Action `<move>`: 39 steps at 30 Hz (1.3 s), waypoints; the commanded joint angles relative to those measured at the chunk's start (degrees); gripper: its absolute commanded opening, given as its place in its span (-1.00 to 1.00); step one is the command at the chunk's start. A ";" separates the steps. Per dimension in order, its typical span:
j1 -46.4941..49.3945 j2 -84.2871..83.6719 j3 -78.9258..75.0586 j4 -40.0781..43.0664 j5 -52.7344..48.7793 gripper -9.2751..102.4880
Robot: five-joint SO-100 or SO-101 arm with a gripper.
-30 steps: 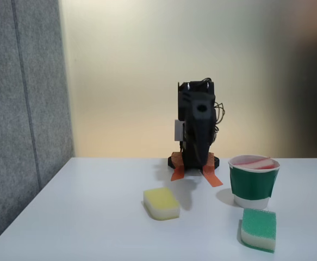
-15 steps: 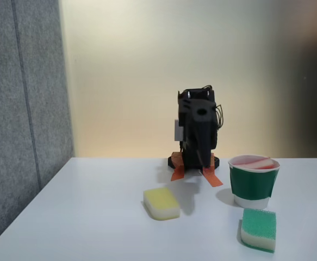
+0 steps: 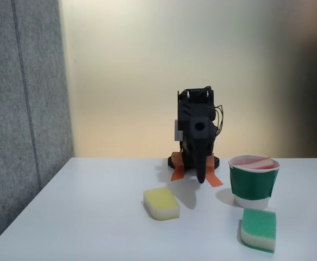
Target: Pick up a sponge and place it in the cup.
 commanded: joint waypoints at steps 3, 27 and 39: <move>0.53 0.53 2.64 4.83 0.62 -0.83; -3.78 0.62 2.64 17.49 12.04 -0.81; -3.96 0.62 2.64 17.58 12.57 -0.82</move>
